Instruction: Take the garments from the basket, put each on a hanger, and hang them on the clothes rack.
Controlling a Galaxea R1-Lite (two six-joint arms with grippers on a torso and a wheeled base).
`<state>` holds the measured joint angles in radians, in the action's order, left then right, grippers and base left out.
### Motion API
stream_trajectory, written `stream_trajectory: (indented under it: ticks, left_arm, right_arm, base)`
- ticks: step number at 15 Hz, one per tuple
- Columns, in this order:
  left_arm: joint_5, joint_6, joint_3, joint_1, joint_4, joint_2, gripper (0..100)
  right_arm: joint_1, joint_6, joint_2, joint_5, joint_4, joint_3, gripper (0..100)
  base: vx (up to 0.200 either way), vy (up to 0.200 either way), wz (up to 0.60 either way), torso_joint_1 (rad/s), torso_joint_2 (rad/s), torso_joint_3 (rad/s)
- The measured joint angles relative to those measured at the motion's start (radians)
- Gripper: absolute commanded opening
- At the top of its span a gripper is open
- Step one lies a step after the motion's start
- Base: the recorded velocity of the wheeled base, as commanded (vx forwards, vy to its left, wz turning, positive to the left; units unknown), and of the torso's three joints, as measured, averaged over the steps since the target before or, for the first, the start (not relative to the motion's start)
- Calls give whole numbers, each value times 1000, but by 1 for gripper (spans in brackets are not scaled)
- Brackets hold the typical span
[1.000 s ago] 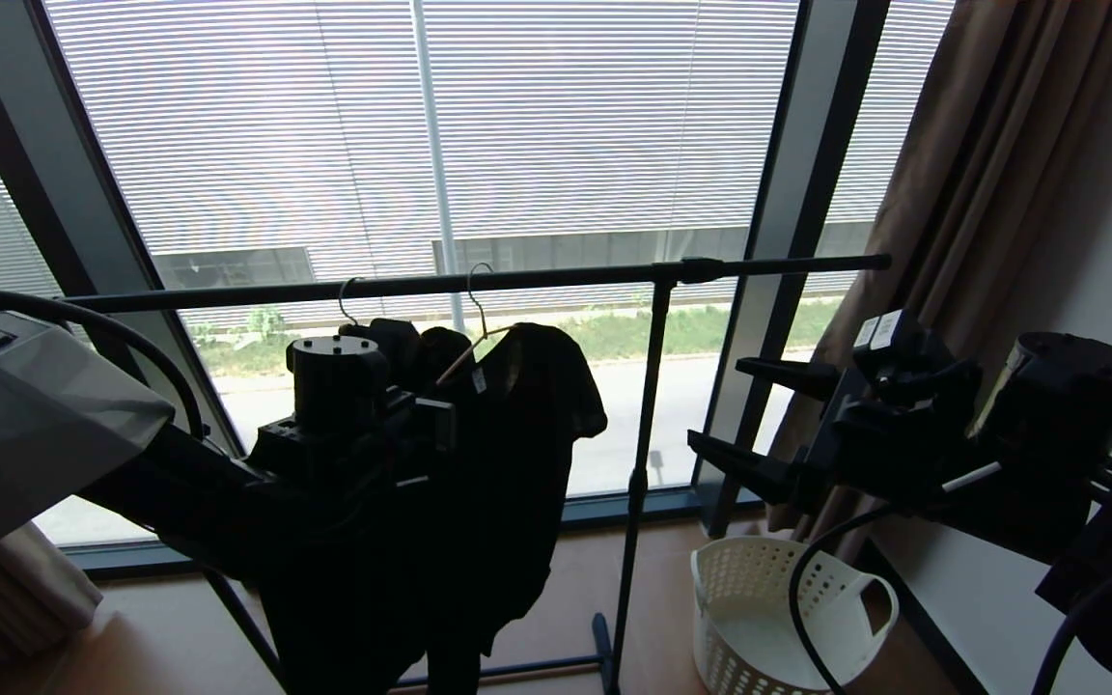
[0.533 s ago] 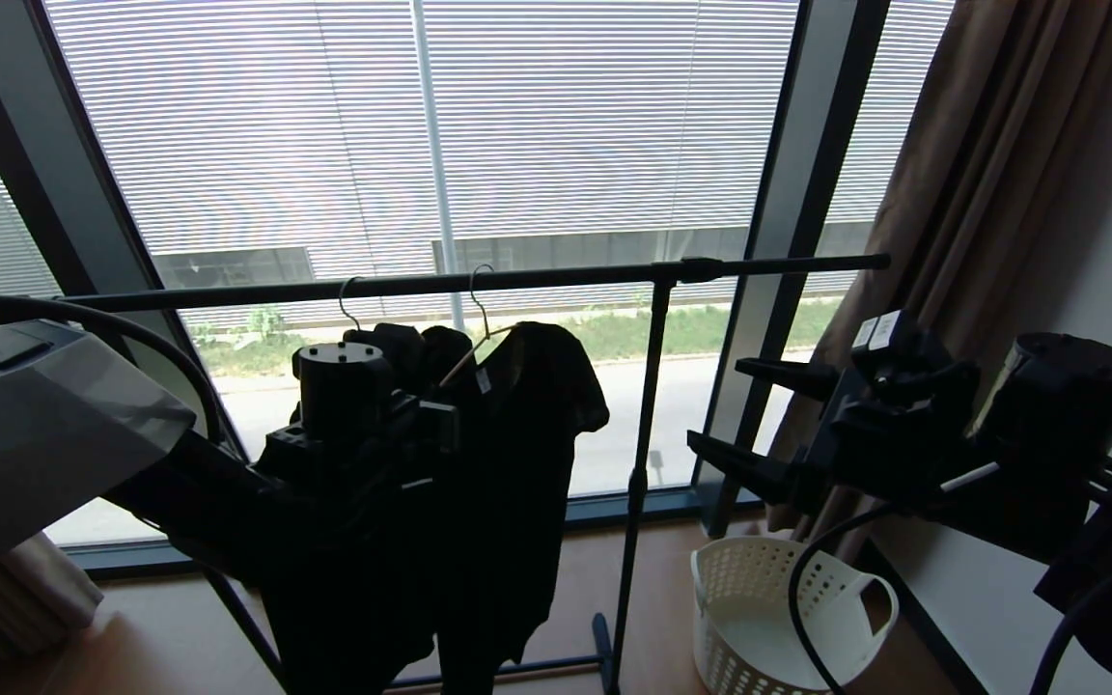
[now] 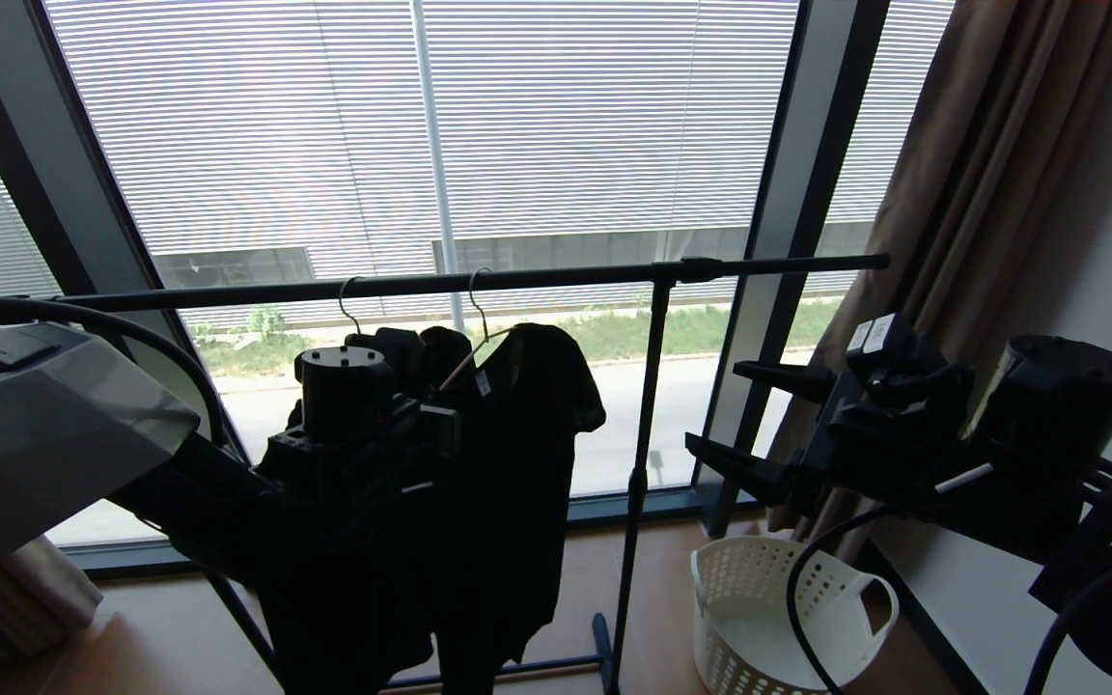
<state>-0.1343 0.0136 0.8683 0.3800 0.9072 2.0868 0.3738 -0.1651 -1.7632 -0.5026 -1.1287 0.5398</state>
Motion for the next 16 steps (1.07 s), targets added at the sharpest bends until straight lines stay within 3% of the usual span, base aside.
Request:
stream_trajectory:
  ticks: [16]
  left_arm:
    - [-2, -9, -14, 7, -19, 1, 0]
  right_arm:
    - [0, -1, 0, 0, 0, -1, 100]
  base:
    - [0, 0, 0, 0, 0, 0]
